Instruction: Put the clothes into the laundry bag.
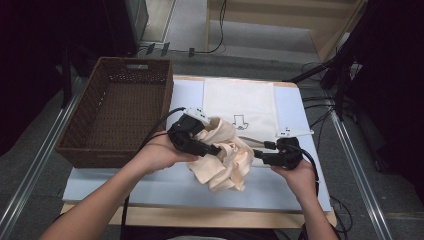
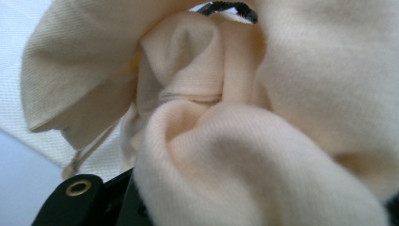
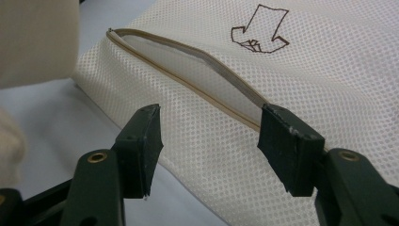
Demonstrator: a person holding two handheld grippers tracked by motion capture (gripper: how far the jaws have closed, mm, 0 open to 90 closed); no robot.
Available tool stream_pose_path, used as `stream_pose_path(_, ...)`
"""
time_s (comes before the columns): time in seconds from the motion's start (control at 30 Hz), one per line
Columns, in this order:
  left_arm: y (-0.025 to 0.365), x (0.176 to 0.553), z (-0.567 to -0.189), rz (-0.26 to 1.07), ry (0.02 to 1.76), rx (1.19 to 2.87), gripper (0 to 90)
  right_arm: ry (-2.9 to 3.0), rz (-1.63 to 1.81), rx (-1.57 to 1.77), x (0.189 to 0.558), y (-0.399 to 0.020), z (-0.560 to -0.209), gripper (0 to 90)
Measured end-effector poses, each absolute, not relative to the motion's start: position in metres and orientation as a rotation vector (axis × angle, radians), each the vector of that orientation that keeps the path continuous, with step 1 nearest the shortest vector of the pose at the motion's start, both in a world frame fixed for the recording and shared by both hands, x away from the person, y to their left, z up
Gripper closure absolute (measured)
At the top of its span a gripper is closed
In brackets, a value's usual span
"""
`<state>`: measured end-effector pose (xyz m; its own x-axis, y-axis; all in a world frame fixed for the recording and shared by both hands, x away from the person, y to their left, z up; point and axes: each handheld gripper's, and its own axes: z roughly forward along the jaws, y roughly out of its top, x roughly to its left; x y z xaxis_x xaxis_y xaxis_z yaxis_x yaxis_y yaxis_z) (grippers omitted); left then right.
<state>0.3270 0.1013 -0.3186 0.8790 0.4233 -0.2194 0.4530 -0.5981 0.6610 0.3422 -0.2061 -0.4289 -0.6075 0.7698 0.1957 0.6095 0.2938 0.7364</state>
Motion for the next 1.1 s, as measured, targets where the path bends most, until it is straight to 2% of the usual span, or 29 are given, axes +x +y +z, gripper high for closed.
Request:
stream_pose_path(0.27,0.09,0.313,-0.327,-0.101,0.608,2.288,65.6,2.355,1.208,1.281,0.342,-0.208,-0.429,41.3)
stream_pose_path(0.6,0.082,0.317,-0.365,-0.141,0.687,2.231,65.4,2.343,1.211,1.289,0.343,-0.211,-0.428,41.5)
stream_pose_path(0.87,0.073,0.32,-0.391,-0.047,0.718,2.261,65.1,2.334,1.208,1.285,0.344,-0.213,-0.428,42.2)
stream_pose_path(1.1,0.067,0.327,-0.418,-0.038,0.762,2.254,63.0,2.333,1.208,1.288,0.345,-0.213,-0.429,43.0)
